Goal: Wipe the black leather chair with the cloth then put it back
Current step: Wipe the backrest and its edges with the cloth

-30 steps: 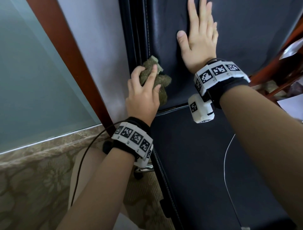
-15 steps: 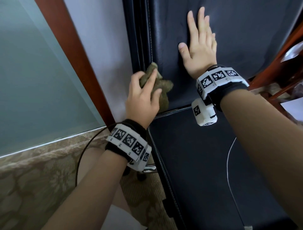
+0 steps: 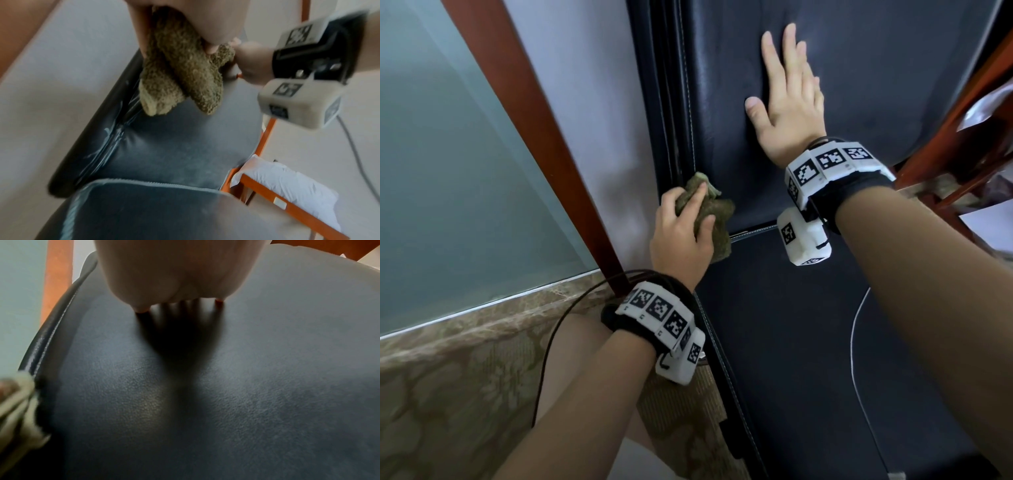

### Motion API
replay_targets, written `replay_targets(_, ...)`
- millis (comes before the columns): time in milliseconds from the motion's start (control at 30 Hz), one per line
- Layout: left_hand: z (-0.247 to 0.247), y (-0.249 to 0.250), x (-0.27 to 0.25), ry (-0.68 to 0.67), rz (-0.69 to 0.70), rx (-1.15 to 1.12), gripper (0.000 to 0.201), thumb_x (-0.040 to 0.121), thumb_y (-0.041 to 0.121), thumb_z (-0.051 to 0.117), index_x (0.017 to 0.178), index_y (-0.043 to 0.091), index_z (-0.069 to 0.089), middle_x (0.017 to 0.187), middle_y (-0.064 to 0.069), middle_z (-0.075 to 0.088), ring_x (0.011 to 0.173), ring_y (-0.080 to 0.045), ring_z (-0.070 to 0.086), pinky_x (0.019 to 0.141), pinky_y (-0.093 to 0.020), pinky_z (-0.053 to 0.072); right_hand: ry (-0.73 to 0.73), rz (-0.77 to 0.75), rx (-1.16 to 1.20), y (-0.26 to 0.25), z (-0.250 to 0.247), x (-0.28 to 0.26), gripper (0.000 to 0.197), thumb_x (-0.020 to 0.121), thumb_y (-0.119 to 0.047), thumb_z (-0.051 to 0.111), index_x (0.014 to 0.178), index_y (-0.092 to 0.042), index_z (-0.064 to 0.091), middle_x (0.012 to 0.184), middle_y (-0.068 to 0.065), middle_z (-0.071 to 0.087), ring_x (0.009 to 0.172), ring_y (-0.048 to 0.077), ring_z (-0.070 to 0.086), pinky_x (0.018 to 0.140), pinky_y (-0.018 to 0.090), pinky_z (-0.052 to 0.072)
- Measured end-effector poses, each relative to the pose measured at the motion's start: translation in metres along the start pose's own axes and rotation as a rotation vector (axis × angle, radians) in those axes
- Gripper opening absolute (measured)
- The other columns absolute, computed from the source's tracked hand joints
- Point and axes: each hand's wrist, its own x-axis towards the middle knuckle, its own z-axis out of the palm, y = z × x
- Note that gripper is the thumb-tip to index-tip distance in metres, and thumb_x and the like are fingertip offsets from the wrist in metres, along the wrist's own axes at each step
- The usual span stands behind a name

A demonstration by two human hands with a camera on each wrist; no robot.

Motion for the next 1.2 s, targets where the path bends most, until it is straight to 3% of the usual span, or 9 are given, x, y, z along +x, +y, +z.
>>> replay_targets(67,-0.008,0.007,0.009,0.098,0.040,-0.051,0.044,0.087,0.027,0.047,0.125,0.009,0.059,0.120,-0.019,0.050,0.108,-0.027,0.053,0.087,-0.031,0.047,-0.008,-0.001,-0.005,0.000,0.000,0.001,0.064,0.095,-0.030,0.036,0.149,-0.022,0.005,0.157,0.005,-0.005,0.144,0.025,-0.003,0.113,0.047,0.002)
replay_targets(133,-0.015,0.016,0.028,0.205,0.060,-0.112,0.044,0.086,0.024,0.049,0.126,0.007,0.058,0.119,-0.021,0.049,0.110,-0.020,0.048,0.095,-0.012,0.036,-0.007,0.000,-0.009,0.000,0.001,0.001,0.063,0.095,-0.030,0.037,0.149,-0.022,0.005,0.157,0.005,-0.005,0.144,0.026,-0.003,0.113,0.047,0.002)
replay_targets(200,-0.018,0.022,0.046,0.247,0.033,-0.152,0.046,0.086,0.025,0.049,0.127,0.008,0.057,0.120,-0.019,0.047,0.111,-0.015,0.045,0.094,0.001,0.025,-0.006,-0.002,-0.012,0.001,0.001,0.001,0.062,0.096,-0.031,0.036,0.149,-0.022,0.004,0.157,0.005,-0.006,0.144,0.026,-0.003,0.113,0.047,0.001)
replay_targets(333,-0.007,0.013,0.050,0.273,-0.147,-0.257,0.045,0.087,0.027,0.051,0.127,0.006,0.057,0.120,-0.015,0.047,0.108,-0.016,0.049,0.083,0.008,0.025,0.004,-0.007,-0.019,0.003,0.003,0.001,0.062,0.097,-0.032,0.036,0.149,-0.021,0.005,0.157,0.006,-0.005,0.144,0.026,-0.003,0.113,0.048,0.002)
replay_targets(600,0.009,-0.010,0.002,0.156,-0.252,-0.224,0.043,0.085,0.016,0.061,0.125,0.003,0.057,0.117,-0.015,0.048,0.102,-0.010,0.045,0.084,0.008,0.025,0.055,0.002,-0.016,0.001,0.009,0.001,0.063,0.094,-0.030,0.036,0.149,-0.021,0.006,0.157,0.006,-0.002,0.144,0.026,-0.001,0.114,0.047,0.002)
replay_targets(733,-0.001,-0.005,0.007,0.282,-0.169,-0.257,0.040,0.084,0.015,0.060,0.121,-0.001,0.060,0.114,-0.020,0.049,0.103,0.000,0.040,0.092,0.002,0.027,0.057,0.001,-0.014,0.002,0.009,0.001,0.063,0.094,-0.029,0.035,0.149,-0.020,0.006,0.157,0.006,-0.002,0.144,0.026,-0.002,0.114,0.046,0.001)
replay_targets(833,-0.003,0.009,0.029,0.358,-0.060,-0.298,0.043,0.084,0.018,0.057,0.122,-0.001,0.058,0.113,-0.015,0.046,0.104,-0.002,0.042,0.096,-0.004,0.031,0.071,0.000,-0.018,0.001,0.011,0.001,0.062,0.095,-0.030,0.035,0.149,-0.020,0.007,0.157,0.007,-0.001,0.144,0.026,0.000,0.114,0.047,0.002)
replay_targets(1000,0.017,0.010,0.029,0.286,-0.007,-0.231,0.038,0.084,0.017,0.059,0.121,0.006,0.062,0.116,-0.018,0.051,0.106,-0.013,0.047,0.091,-0.020,0.044,0.085,-0.002,-0.012,0.003,0.012,0.000,0.060,0.096,-0.031,0.034,0.149,-0.019,0.008,0.157,0.007,0.000,0.144,0.027,0.000,0.114,0.047,0.001)
replay_targets(1200,0.032,-0.004,-0.012,0.182,-0.159,-0.239,0.043,0.083,0.028,0.053,0.121,0.011,0.062,0.116,-0.017,0.051,0.103,-0.007,0.046,0.086,0.007,0.028,0.082,-0.002,-0.017,0.003,0.013,-0.001,0.060,0.096,-0.032,0.033,0.149,-0.019,0.009,0.157,0.007,0.001,0.144,0.026,0.000,0.113,0.048,0.001)
